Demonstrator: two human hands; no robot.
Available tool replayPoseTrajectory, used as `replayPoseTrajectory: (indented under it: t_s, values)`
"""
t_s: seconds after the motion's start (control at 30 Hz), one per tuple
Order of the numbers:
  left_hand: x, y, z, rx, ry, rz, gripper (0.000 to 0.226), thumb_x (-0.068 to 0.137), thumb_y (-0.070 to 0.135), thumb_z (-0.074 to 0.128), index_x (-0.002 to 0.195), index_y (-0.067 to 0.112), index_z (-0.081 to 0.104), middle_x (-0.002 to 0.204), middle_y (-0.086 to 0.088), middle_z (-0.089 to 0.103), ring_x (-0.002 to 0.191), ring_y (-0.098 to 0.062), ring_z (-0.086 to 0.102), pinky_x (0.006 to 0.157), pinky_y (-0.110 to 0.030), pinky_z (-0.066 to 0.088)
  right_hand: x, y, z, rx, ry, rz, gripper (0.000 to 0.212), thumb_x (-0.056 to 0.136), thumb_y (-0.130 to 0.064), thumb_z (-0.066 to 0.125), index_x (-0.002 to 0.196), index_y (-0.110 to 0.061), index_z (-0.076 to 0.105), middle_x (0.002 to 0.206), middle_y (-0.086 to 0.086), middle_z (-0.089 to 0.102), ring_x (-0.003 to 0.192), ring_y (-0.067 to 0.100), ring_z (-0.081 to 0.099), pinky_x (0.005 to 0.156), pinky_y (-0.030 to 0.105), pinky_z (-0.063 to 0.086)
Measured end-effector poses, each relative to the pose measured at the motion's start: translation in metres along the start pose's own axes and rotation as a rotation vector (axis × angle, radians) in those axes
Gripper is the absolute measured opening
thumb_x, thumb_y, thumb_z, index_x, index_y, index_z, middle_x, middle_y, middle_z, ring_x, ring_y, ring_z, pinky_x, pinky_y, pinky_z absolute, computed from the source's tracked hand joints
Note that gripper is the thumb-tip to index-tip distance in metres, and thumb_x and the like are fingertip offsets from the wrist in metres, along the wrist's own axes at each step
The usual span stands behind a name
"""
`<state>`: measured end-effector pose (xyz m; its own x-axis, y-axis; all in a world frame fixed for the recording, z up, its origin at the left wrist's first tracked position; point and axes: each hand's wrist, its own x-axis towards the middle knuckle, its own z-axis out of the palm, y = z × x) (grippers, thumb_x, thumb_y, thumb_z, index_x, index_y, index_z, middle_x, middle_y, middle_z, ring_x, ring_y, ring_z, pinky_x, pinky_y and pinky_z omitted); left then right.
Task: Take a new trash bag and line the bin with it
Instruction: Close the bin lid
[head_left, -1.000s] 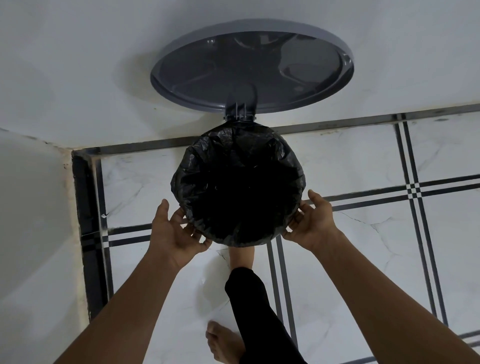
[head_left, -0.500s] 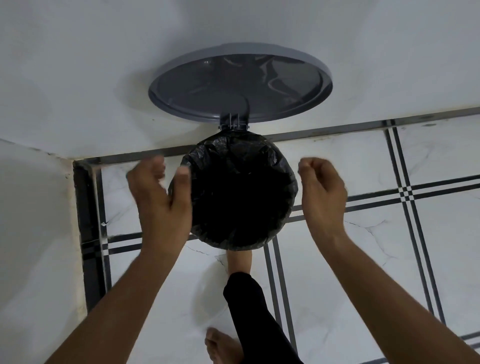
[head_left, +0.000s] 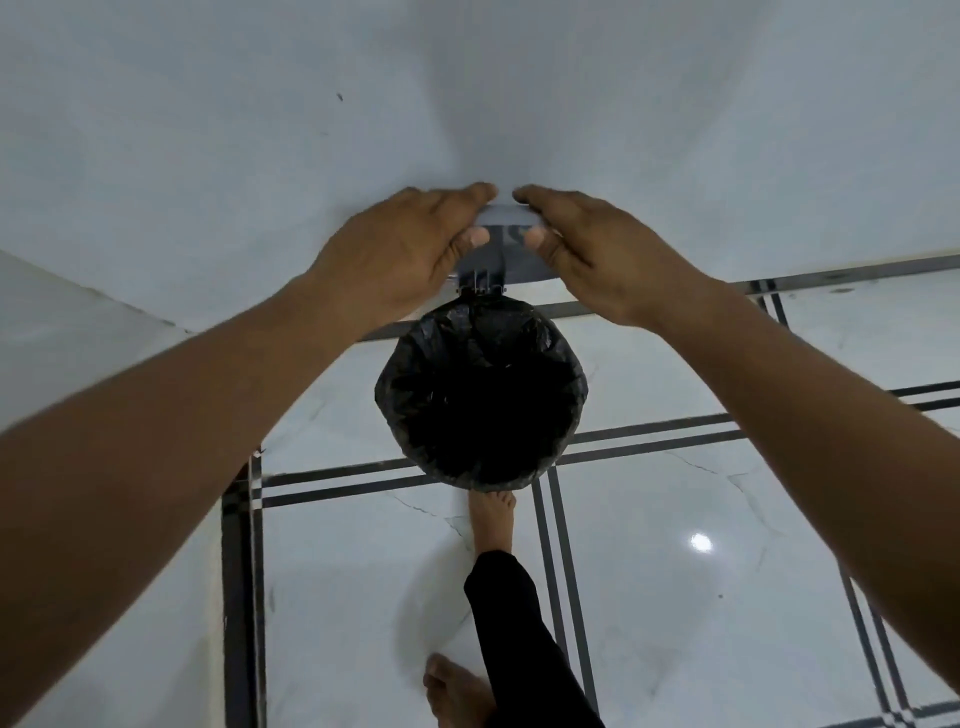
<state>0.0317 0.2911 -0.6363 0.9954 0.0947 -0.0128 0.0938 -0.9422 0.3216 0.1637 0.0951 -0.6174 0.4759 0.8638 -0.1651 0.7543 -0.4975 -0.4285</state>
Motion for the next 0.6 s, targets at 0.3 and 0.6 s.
replayPoseTrajectory:
  t_s: [0.3,0.6]
  values:
    - [-0.074,0.033,0.040,0.013,-0.178,0.017,0.074,0.102,0.059,0.026,0.160,0.013,0.035,0.163,-0.016,0.040,0.140,-0.041,0.045,0.118,-0.052,0.037,-0.067,-0.011,0.031,0.052,-0.197,0.099,0.070,0.100,-0.042,0.057,0.157,-0.008,0.035,0.165,0.011,0.032,0.153,0.025,0.029,0.123,0.029,0.019]
    - [-0.151,0.072,0.153,0.084,-0.207,-0.109,0.069,0.099,0.038,0.058,0.157,0.007,0.038,0.165,-0.013,0.038,0.145,-0.038,0.041,0.116,-0.054,0.039,-0.130,0.016,0.145,0.012,-0.180,0.050,0.082,0.089,-0.044,0.062,0.157,-0.006,0.035,0.166,0.013,0.030,0.153,0.030,0.027,0.124,0.046,0.028]
